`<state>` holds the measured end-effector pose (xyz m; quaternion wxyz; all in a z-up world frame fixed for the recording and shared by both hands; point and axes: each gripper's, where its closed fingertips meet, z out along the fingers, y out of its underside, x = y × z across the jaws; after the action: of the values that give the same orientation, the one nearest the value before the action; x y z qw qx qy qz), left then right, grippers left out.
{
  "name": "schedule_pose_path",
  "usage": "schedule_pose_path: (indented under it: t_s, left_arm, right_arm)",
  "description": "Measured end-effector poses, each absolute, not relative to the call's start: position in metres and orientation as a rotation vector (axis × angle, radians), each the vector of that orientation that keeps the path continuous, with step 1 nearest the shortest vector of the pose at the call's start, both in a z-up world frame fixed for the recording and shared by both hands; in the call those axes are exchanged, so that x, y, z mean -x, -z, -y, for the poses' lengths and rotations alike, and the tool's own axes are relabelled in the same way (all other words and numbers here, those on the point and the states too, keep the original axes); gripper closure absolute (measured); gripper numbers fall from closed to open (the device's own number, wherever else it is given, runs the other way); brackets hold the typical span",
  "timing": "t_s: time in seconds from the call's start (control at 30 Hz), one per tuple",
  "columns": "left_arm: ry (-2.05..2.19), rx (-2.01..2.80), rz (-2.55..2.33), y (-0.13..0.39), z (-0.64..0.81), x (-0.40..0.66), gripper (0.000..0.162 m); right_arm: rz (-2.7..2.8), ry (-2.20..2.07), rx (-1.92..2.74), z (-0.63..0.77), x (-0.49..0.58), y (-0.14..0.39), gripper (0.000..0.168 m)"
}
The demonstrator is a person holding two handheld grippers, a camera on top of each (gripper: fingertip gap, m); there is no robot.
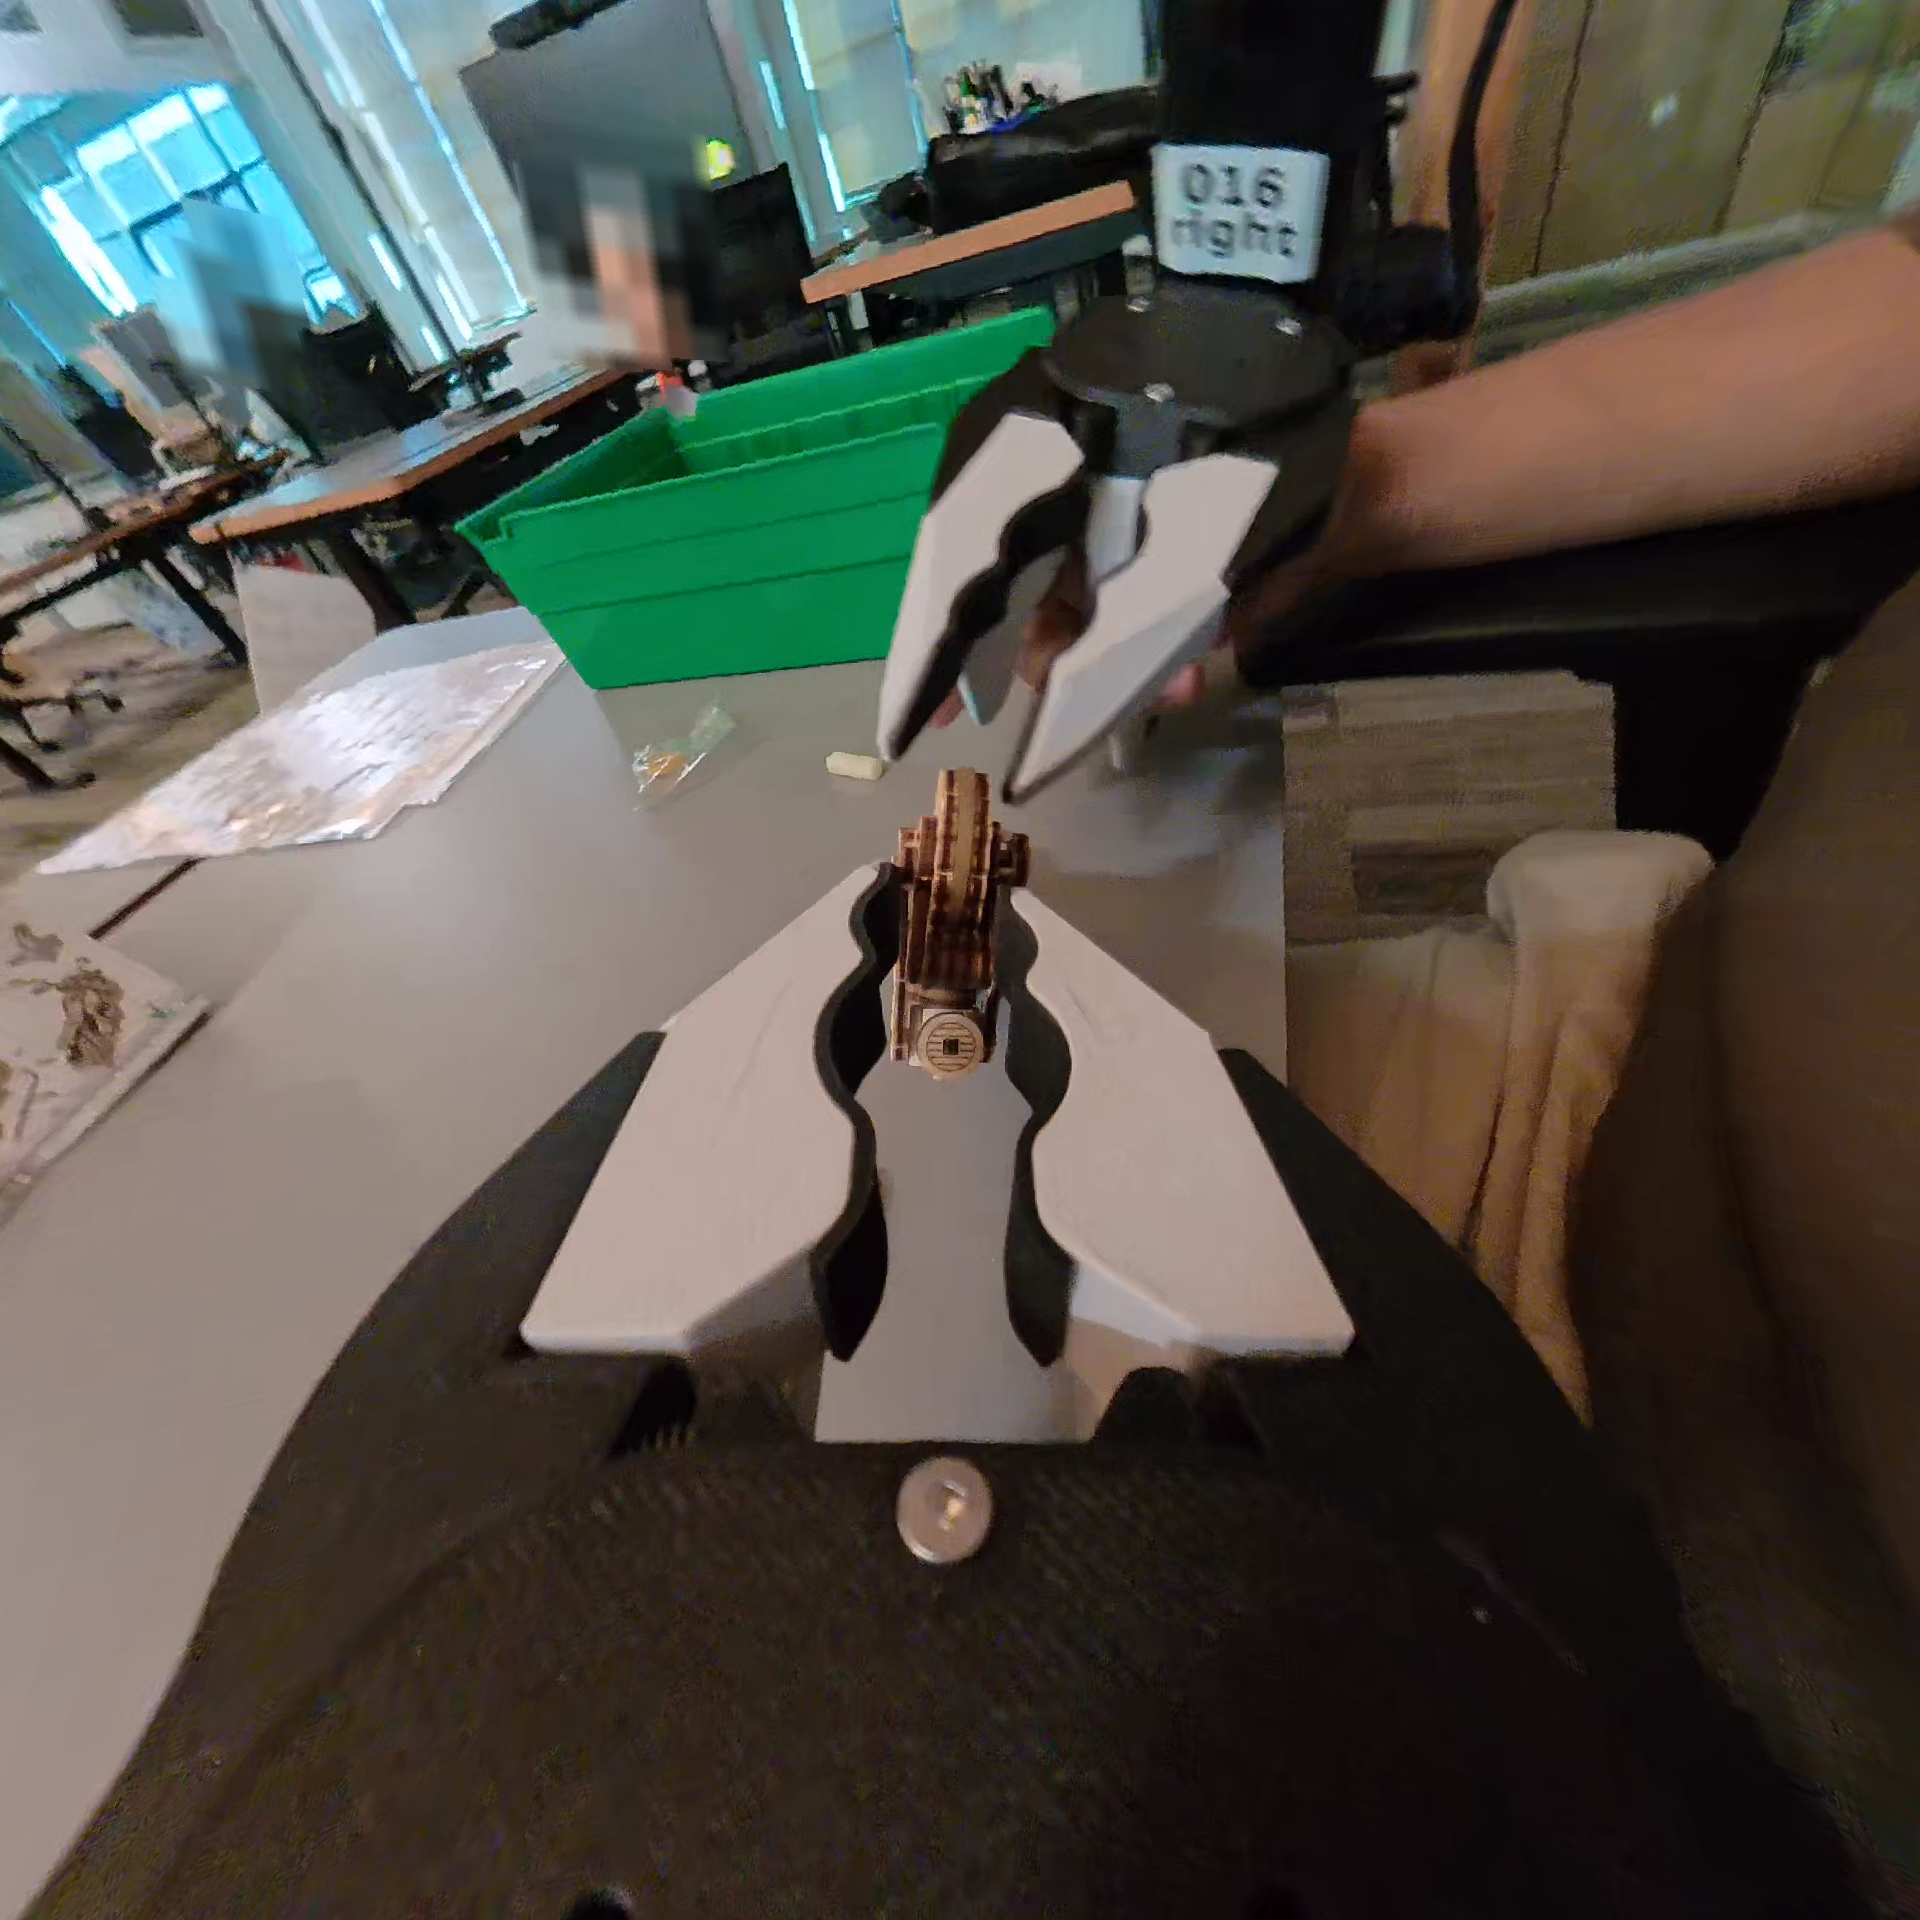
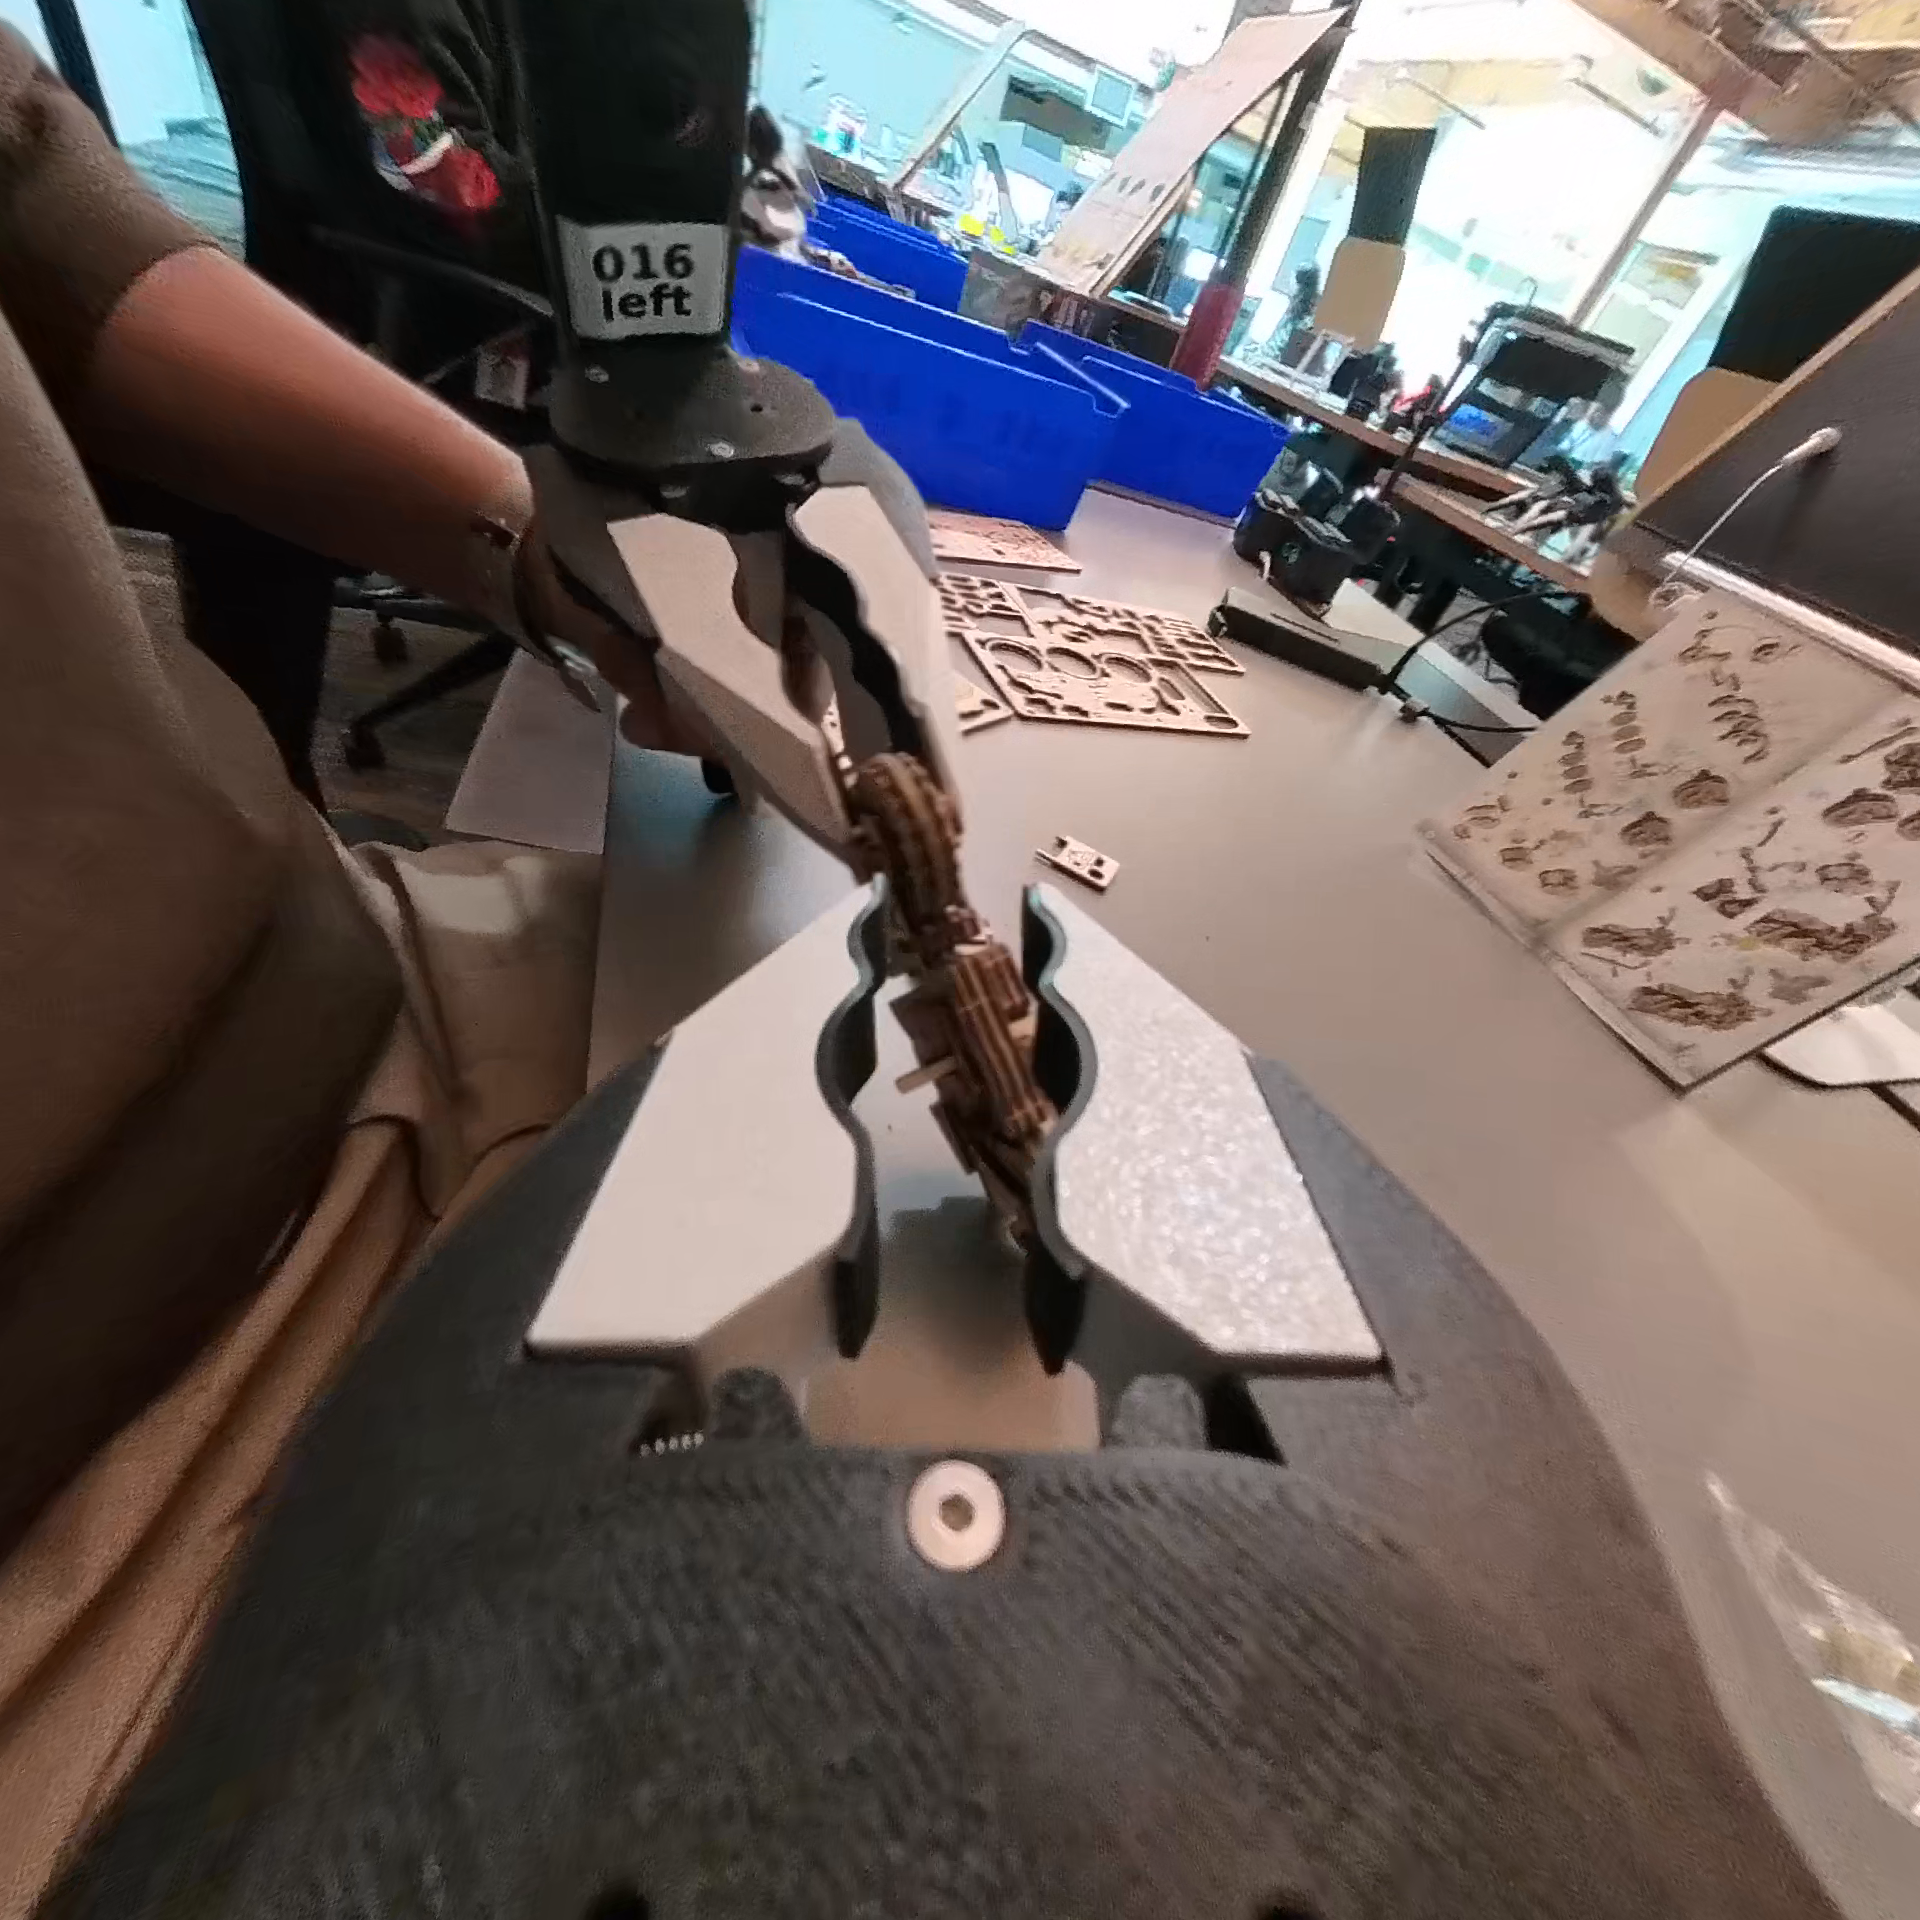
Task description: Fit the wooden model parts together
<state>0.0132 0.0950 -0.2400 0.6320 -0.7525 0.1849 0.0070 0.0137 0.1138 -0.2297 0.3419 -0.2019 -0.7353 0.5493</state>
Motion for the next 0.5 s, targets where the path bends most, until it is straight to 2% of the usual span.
schedule_pose_path:
  t_s: [0.3, 0.37, 0.4, 0.5]
  left_arm:
    - [0.028, 1.709, -0.518, 0.242, -0.094, -0.019, 0.147]
    - [0.051, 1.707, -0.521, 0.24, -0.095, -0.018, 0.147]
    - [0.049, 1.707, -0.527, 0.24, -0.095, -0.016, 0.147]
    - [0.085, 1.708, -0.53, 0.237, -0.094, -0.011, 0.147]
  right_arm:
    - [2.111, -1.341, 0.336, -0.109, -0.018, 0.233, 0.146]
    - [2.169, -1.366, 0.32, -0.11, -0.016, 0.231, 0.143]
    - [2.21, -1.377, 0.308, -0.109, -0.016, 0.231, 0.136]
    - [2.316, -1.363, 0.261, -0.107, -0.01, 0.236, 0.133]
